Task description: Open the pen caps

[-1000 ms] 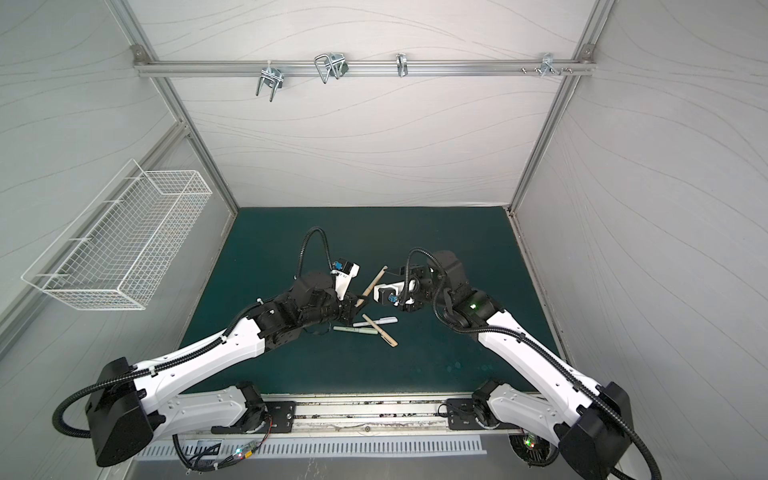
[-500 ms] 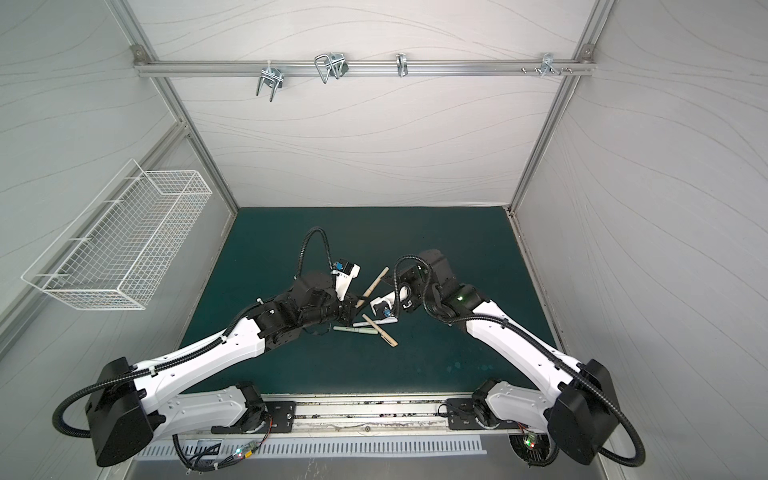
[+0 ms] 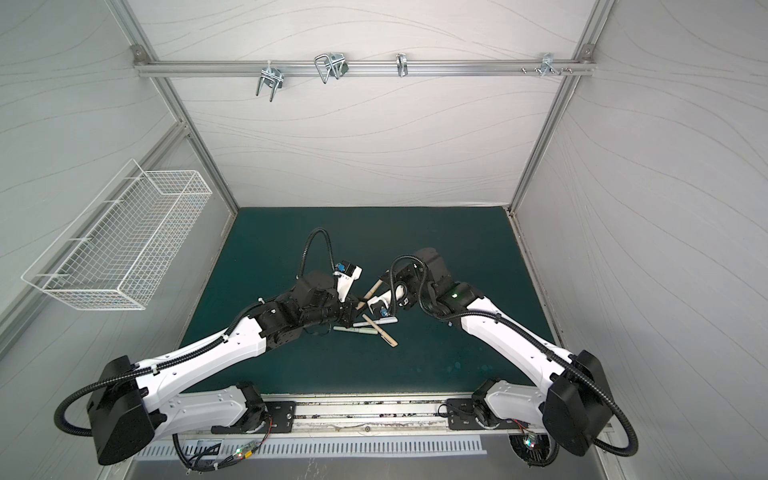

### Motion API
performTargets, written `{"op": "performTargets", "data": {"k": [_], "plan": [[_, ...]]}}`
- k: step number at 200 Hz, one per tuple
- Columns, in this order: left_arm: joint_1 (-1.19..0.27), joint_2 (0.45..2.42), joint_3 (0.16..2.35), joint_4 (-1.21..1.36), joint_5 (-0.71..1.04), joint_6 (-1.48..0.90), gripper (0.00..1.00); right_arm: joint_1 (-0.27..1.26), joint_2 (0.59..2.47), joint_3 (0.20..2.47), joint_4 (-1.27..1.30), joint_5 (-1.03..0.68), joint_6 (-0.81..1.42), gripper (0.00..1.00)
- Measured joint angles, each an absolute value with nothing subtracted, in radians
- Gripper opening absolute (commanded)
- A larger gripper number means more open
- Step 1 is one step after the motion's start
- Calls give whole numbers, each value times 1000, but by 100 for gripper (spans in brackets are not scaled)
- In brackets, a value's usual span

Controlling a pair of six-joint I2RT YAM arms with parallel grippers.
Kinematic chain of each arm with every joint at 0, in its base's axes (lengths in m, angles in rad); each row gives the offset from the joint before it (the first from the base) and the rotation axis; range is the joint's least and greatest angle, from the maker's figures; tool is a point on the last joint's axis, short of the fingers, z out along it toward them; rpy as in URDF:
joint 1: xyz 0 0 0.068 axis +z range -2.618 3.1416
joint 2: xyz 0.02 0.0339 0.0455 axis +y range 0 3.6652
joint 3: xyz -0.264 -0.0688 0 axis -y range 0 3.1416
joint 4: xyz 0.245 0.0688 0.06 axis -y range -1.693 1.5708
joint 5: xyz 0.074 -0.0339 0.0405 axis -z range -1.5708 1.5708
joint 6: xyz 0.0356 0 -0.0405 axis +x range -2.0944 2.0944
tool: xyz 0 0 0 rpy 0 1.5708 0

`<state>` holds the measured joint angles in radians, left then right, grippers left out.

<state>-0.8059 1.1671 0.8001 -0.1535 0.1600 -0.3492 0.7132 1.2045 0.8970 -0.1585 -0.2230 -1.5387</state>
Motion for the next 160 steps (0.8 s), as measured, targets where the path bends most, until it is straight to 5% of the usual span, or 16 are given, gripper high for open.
{"op": "performTargets", "data": {"k": [25, 98, 116, 131, 160], "plan": [[-806, 1172, 807, -156, 172, -347, 0, 714, 1209, 897, -157, -219, -1549, 40], [-806, 1172, 807, -161, 176, -340, 0, 720, 1235, 898, -157, -206, -1575, 11], [-804, 1171, 814, -158, 173, -334, 21, 720, 1238, 897, -173, -193, -1583, 0], [-804, 1171, 815, -159, 162, -324, 42, 720, 1239, 898, -173, -187, -1574, 0], [-804, 1155, 814, -161, 114, -331, 53, 720, 1239, 895, -165, -167, -1516, 0]]}}
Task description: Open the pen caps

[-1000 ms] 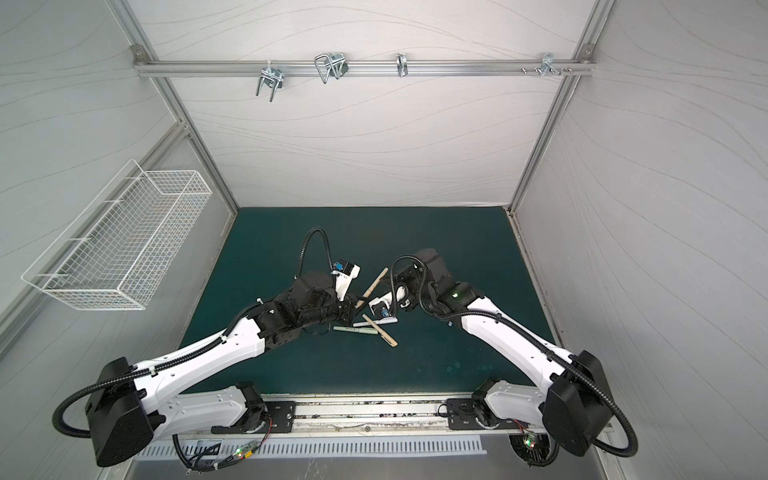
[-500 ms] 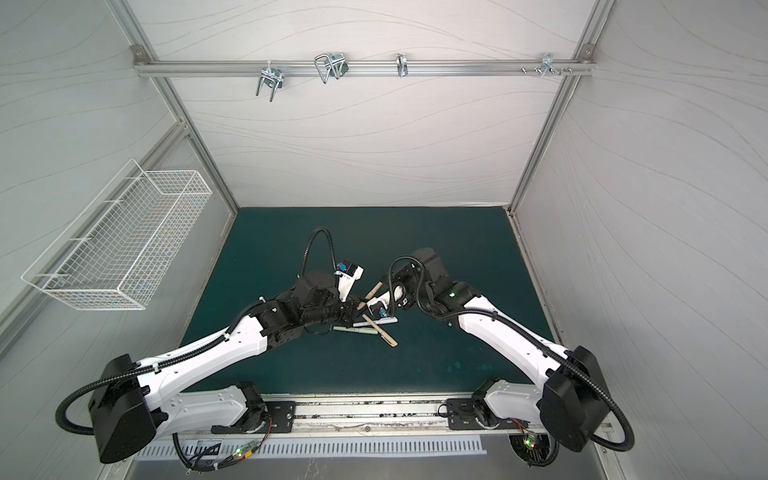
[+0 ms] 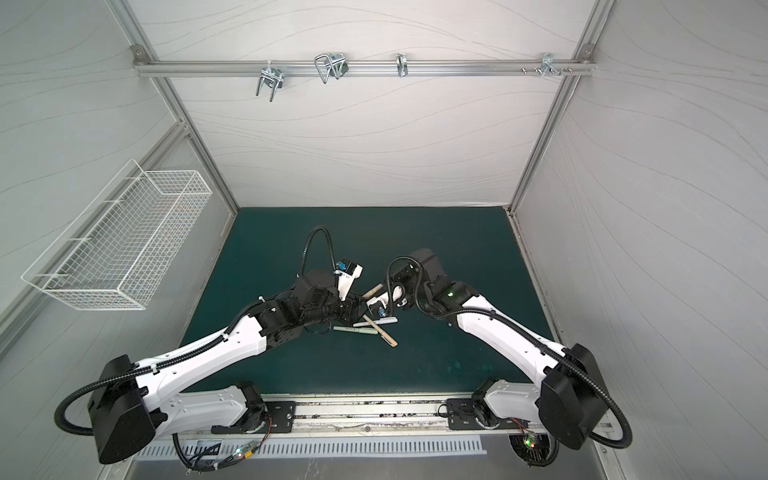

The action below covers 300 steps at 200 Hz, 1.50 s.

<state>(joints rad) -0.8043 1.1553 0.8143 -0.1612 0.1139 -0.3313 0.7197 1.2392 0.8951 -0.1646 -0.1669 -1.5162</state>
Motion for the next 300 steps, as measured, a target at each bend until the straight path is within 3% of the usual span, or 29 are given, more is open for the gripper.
{"op": "performTargets", "data": {"k": [54, 162, 211, 300], "plan": [[-800, 1009, 738, -111, -5, -352, 56, 720, 1229, 829, -144, -148, -1221, 0], [-788, 958, 661, 15, -14, -379, 58, 718, 1211, 895, -232, -264, -223, 0], [-785, 1002, 660, 40, 10, -397, 58, 691, 1203, 885, -262, -362, -29, 0], [-772, 1042, 646, 109, 76, -431, 54, 622, 1215, 680, -28, -660, 142, 0]]}}
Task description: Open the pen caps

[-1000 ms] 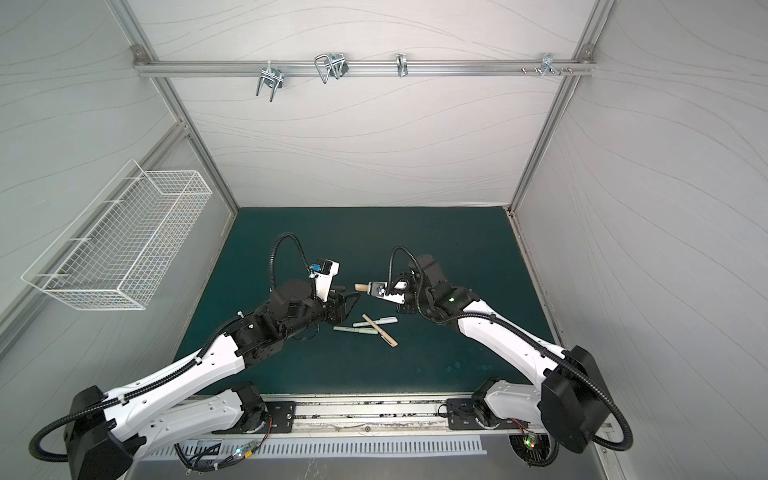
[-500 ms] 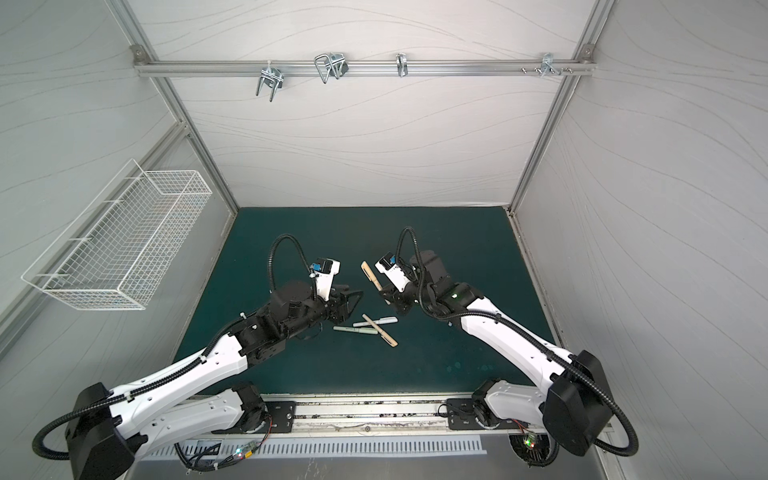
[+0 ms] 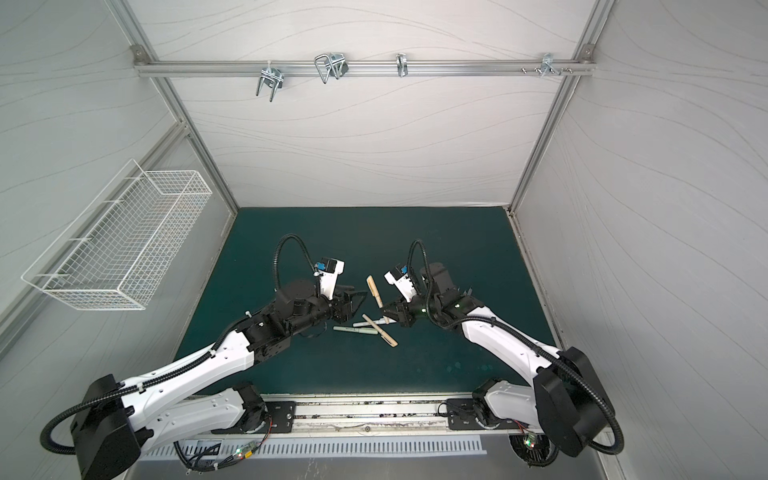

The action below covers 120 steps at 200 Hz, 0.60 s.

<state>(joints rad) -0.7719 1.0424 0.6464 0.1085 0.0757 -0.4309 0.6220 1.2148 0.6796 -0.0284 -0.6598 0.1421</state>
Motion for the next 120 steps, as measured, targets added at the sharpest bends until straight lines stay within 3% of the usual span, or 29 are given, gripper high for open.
{"op": "performTargets", "data": {"k": [80, 120], "plan": [[-757, 1100, 645, 158, 149, -491, 44, 627, 1259, 646, 78, -723, 169, 0], [-733, 1108, 633, 198, 182, -522, 34, 647, 1261, 646, 110, -747, 169, 0]]}}
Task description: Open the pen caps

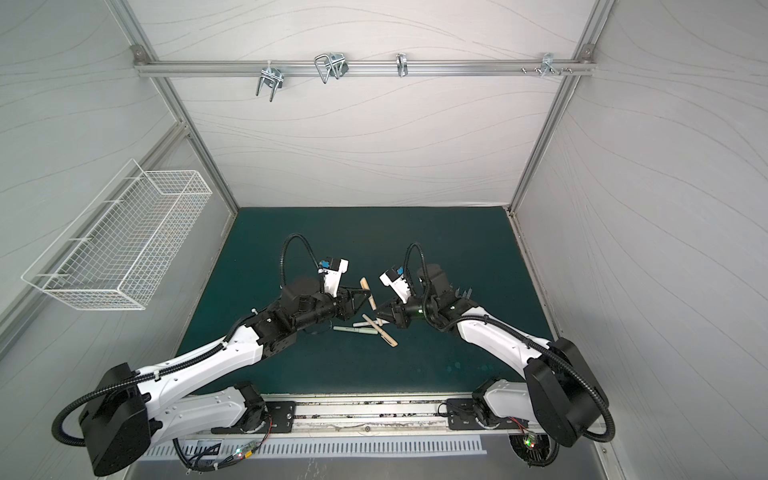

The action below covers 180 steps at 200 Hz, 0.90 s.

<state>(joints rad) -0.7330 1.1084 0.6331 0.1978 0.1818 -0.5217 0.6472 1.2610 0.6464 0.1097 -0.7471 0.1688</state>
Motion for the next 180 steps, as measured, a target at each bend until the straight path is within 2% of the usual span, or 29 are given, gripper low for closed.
{"op": "performTargets", "data": {"k": [55, 139, 161, 180], "plan": [[-714, 1108, 618, 234, 225, -546, 28, 673, 1303, 646, 136, -782, 168, 0], [-699, 1124, 605, 295, 284, -583, 3, 683, 1306, 646, 157, -793, 168, 0], [-697, 1126, 605, 298, 286, -583, 0, 683, 1305, 641, 166, -788, 169, 16], [-697, 1126, 601, 299, 290, -583, 0, 683, 1292, 617, 195, -782, 185, 25]]}}
